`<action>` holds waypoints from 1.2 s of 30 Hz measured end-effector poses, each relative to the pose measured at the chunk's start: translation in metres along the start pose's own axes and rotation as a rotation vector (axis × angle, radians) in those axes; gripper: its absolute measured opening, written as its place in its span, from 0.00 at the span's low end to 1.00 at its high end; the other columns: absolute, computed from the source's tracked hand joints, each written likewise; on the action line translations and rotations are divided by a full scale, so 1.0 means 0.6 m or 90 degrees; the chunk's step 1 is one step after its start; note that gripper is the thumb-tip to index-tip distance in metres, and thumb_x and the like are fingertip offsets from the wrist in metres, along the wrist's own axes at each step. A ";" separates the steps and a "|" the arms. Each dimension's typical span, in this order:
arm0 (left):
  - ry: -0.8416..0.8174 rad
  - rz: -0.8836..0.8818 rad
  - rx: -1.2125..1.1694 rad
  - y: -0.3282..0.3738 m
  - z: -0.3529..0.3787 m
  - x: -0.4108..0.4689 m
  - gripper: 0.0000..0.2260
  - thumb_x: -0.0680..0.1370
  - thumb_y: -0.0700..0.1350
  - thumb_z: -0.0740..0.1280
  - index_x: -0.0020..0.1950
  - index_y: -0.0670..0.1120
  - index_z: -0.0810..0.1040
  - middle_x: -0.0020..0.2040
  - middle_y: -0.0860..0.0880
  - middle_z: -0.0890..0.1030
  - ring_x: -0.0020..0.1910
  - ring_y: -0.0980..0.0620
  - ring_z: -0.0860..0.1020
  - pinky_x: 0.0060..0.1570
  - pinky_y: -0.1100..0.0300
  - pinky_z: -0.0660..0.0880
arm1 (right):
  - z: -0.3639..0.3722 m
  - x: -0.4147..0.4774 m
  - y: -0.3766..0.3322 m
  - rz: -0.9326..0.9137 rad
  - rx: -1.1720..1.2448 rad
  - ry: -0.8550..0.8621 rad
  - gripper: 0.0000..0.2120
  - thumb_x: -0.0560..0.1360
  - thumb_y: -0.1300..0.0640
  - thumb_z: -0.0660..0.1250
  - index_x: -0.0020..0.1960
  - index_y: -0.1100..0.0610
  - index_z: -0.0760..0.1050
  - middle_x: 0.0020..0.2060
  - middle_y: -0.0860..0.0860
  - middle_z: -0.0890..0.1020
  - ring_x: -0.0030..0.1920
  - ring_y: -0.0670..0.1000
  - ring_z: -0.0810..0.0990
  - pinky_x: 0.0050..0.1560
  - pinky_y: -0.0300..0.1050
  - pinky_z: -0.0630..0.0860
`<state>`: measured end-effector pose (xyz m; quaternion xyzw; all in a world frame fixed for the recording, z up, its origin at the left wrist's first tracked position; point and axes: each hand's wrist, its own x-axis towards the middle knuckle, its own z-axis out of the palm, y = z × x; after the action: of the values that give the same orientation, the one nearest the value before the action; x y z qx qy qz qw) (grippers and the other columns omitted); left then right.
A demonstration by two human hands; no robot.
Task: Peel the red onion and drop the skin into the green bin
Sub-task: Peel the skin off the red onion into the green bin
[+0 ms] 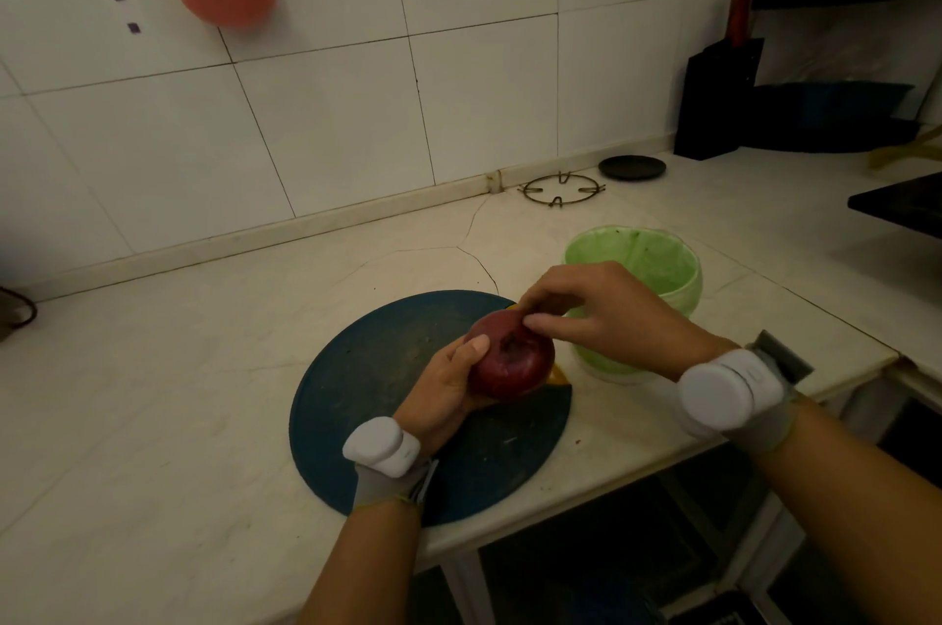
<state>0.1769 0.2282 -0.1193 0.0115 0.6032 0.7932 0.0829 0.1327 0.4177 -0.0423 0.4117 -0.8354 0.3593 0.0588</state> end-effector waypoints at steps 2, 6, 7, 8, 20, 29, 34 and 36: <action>0.004 -0.002 -0.019 0.004 0.002 -0.003 0.24 0.72 0.60 0.67 0.64 0.51 0.71 0.60 0.43 0.78 0.56 0.44 0.80 0.48 0.53 0.79 | 0.000 -0.003 -0.002 -0.017 0.015 -0.019 0.13 0.68 0.54 0.74 0.51 0.52 0.80 0.45 0.44 0.80 0.46 0.41 0.78 0.48 0.36 0.77; 0.026 -0.016 -0.029 0.009 0.004 -0.007 0.19 0.74 0.57 0.58 0.63 0.54 0.71 0.62 0.43 0.76 0.54 0.45 0.80 0.46 0.54 0.80 | 0.020 -0.010 -0.009 -0.075 -0.092 -0.091 0.25 0.62 0.49 0.78 0.55 0.48 0.73 0.55 0.44 0.72 0.52 0.41 0.71 0.51 0.31 0.72; 0.030 -0.023 -0.038 0.009 0.006 -0.007 0.19 0.74 0.58 0.58 0.63 0.54 0.71 0.62 0.43 0.76 0.54 0.44 0.80 0.47 0.54 0.80 | 0.026 -0.011 -0.009 -0.089 -0.122 -0.098 0.26 0.61 0.48 0.78 0.56 0.48 0.72 0.57 0.44 0.70 0.53 0.41 0.70 0.52 0.30 0.70; 0.035 -0.030 -0.043 0.009 0.005 -0.007 0.18 0.75 0.57 0.57 0.63 0.54 0.71 0.63 0.42 0.75 0.53 0.43 0.80 0.45 0.55 0.80 | 0.031 -0.011 -0.008 -0.101 -0.149 -0.100 0.28 0.61 0.48 0.78 0.56 0.48 0.71 0.58 0.45 0.69 0.54 0.41 0.68 0.52 0.29 0.69; 0.030 -0.055 -0.067 0.007 0.001 -0.004 0.16 0.77 0.57 0.57 0.58 0.51 0.73 0.56 0.42 0.78 0.44 0.46 0.82 0.34 0.61 0.78 | 0.046 0.003 0.002 -0.133 -0.148 -0.064 0.26 0.62 0.49 0.78 0.53 0.49 0.69 0.51 0.42 0.68 0.49 0.42 0.68 0.49 0.37 0.72; 0.018 -0.048 -0.044 0.004 0.001 -0.004 0.21 0.72 0.60 0.58 0.61 0.51 0.72 0.60 0.41 0.76 0.47 0.45 0.81 0.33 0.61 0.78 | 0.045 0.002 0.002 -0.141 -0.164 -0.083 0.25 0.61 0.49 0.78 0.53 0.50 0.70 0.53 0.45 0.70 0.49 0.43 0.69 0.50 0.39 0.73; 0.015 -0.050 -0.054 0.001 -0.003 -0.001 0.23 0.72 0.60 0.58 0.62 0.49 0.71 0.59 0.40 0.77 0.43 0.47 0.81 0.32 0.61 0.78 | 0.045 0.005 0.002 -0.151 -0.160 -0.087 0.23 0.62 0.48 0.77 0.48 0.47 0.67 0.50 0.43 0.67 0.47 0.44 0.68 0.47 0.36 0.72; 0.014 -0.050 -0.059 0.000 -0.004 0.000 0.23 0.72 0.60 0.58 0.61 0.48 0.72 0.58 0.39 0.77 0.42 0.47 0.81 0.32 0.61 0.78 | 0.043 0.007 0.001 -0.153 -0.161 -0.089 0.23 0.63 0.49 0.77 0.47 0.46 0.65 0.50 0.42 0.66 0.47 0.44 0.67 0.46 0.33 0.69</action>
<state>0.1769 0.2259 -0.1201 -0.0248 0.5670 0.8163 0.1074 0.1346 0.3986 -0.0604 0.5218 -0.8209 0.2123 0.0940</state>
